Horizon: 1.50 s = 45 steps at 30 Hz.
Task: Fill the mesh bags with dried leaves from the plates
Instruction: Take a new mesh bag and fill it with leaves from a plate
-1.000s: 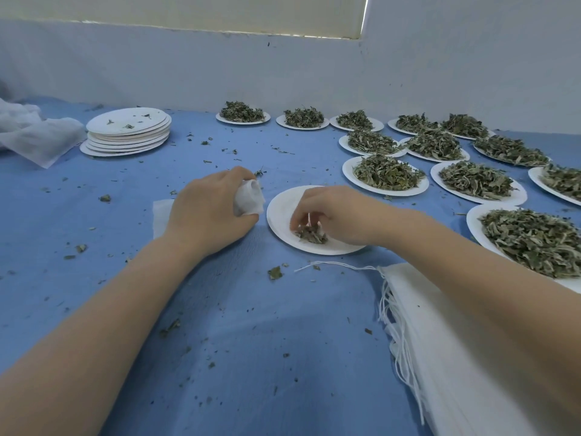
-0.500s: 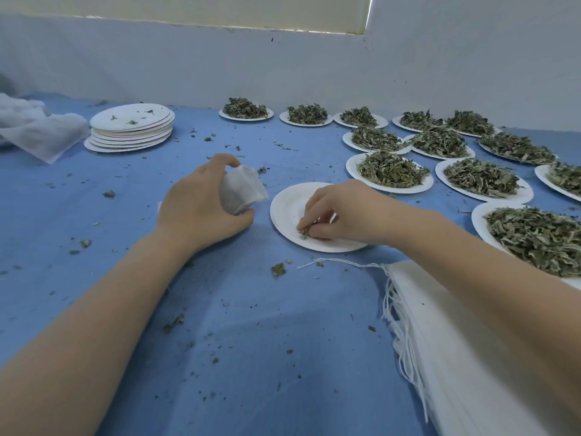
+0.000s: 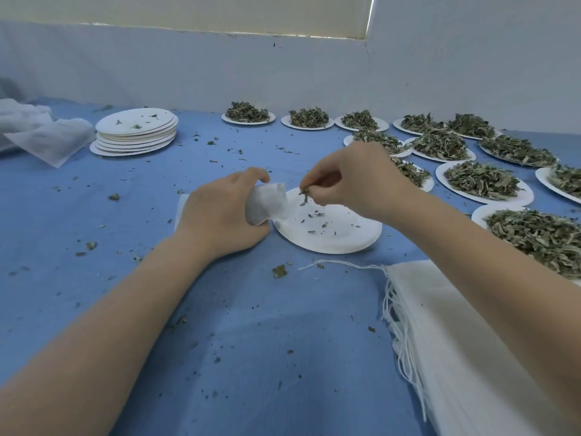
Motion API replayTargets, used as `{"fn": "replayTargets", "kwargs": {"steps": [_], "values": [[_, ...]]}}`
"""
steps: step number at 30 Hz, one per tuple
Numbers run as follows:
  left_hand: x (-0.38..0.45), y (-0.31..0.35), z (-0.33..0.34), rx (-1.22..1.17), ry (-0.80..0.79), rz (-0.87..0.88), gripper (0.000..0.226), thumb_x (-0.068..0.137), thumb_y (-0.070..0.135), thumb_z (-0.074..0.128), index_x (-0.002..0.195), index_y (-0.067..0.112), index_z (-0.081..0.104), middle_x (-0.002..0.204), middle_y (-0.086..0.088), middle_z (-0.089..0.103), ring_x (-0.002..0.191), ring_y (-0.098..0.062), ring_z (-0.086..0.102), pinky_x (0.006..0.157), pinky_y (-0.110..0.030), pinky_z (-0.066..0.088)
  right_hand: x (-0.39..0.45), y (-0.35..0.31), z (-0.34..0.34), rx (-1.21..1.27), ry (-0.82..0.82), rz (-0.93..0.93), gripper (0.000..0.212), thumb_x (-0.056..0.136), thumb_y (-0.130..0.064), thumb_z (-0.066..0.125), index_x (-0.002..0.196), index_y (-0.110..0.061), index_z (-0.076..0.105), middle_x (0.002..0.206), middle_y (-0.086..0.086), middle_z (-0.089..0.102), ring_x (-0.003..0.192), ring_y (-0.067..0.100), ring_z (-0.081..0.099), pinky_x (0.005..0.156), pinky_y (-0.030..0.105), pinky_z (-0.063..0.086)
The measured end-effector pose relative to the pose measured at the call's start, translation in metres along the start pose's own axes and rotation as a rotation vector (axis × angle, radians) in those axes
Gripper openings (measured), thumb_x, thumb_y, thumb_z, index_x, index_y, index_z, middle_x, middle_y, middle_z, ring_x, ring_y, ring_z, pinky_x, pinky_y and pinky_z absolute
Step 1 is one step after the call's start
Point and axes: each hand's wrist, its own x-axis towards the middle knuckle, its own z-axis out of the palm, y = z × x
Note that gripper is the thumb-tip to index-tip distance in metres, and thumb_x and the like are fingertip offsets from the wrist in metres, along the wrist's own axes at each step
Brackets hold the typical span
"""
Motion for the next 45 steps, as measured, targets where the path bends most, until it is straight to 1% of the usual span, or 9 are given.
{"fn": "replayTargets", "kwargs": {"steps": [5,9,14,20,25,32,36,39,45], "values": [[0.001,0.014,0.001,-0.126,0.052,-0.042,0.05,0.063,0.033,0.072,0.109,0.027,0.054,0.092,0.005,0.063,0.081,-0.024,0.059,0.065,-0.029,0.043,0.003,-0.022,0.006,-0.058,-0.066,-0.096,0.015,0.08,-0.016,0.065,0.09,-0.02,0.075,0.078,0.001,0.072,0.077,0.018,0.066,0.07,0.022,0.048],[0.0,0.021,0.001,-0.346,0.078,-0.137,0.041,0.06,0.038,0.07,0.098,0.031,0.055,0.08,0.012,0.062,0.076,-0.012,0.057,0.066,-0.025,0.046,0.005,-0.026,0.006,0.167,-0.01,-0.099,0.015,0.082,-0.014,0.067,0.091,-0.022,0.076,0.083,0.002,0.074,0.081,0.022,0.064,0.073,0.035,0.05],[0.001,0.019,-0.002,-0.482,0.106,-0.143,0.04,0.058,0.033,0.074,0.087,0.042,0.049,0.072,0.022,0.058,0.069,0.006,0.052,0.058,-0.002,0.036,0.01,-0.025,-0.006,0.206,-0.146,-0.131,0.025,0.083,-0.007,0.067,0.099,-0.025,0.074,0.069,-0.028,0.065,0.069,-0.016,0.057,0.073,0.006,0.046],[0.001,0.017,-0.002,-0.45,0.09,-0.123,0.041,0.061,0.029,0.079,0.074,0.046,0.045,0.064,0.025,0.055,0.068,0.014,0.051,0.056,-0.002,0.034,0.016,-0.03,-0.006,0.222,-0.032,-0.13,0.017,0.079,-0.006,0.069,0.088,-0.02,0.074,0.079,-0.005,0.071,0.071,-0.002,0.063,0.069,0.006,0.046],[0.002,0.017,-0.002,-0.512,0.124,-0.151,0.036,0.056,0.039,0.07,0.085,0.045,0.05,0.072,0.027,0.059,0.074,0.012,0.053,0.059,-0.001,0.036,0.018,-0.032,-0.007,0.077,-0.121,-0.164,0.033,0.085,0.001,0.057,0.097,-0.024,0.075,0.073,-0.013,0.069,0.059,-0.006,0.056,0.056,0.007,0.041],[0.001,0.014,-0.003,-0.568,0.119,-0.162,0.036,0.056,0.038,0.072,0.082,0.05,0.05,0.086,0.028,0.057,0.076,0.007,0.053,0.059,-0.003,0.038,0.014,-0.02,-0.017,0.262,-0.057,-0.132,0.052,0.083,0.014,0.04,0.102,-0.024,0.071,0.094,-0.002,0.072,0.085,0.005,0.065,0.084,0.013,0.049],[-0.004,0.006,0.0,-0.578,0.06,-0.236,0.038,0.053,0.044,0.076,0.08,0.052,0.05,0.081,0.038,0.057,0.078,0.016,0.052,0.059,-0.001,0.036,0.005,0.0,-0.009,0.021,-0.093,0.028,0.035,0.09,-0.024,0.053,0.125,-0.03,0.057,0.124,-0.009,0.06,0.112,0.004,0.055,0.089,0.014,0.038],[-0.006,-0.001,0.002,-0.556,-0.005,-0.267,0.046,0.057,0.045,0.083,0.089,0.046,0.051,0.085,0.029,0.06,0.082,0.015,0.052,0.059,-0.008,0.036,-0.005,0.015,0.006,-0.203,-0.371,0.301,0.101,0.064,-0.079,0.056,0.143,-0.023,0.03,0.147,0.001,0.035,0.132,0.02,0.035,0.1,0.033,0.032],[-0.008,-0.002,0.003,-0.544,-0.035,-0.347,0.042,0.055,0.05,0.078,0.088,0.043,0.053,0.086,0.024,0.061,0.082,0.01,0.053,0.061,-0.015,0.037,-0.009,0.028,0.03,-0.333,-0.43,0.446,0.143,0.033,-0.096,0.05,0.149,-0.029,0.001,0.15,0.013,0.022,0.137,0.035,0.021,0.107,0.047,0.023]]}}
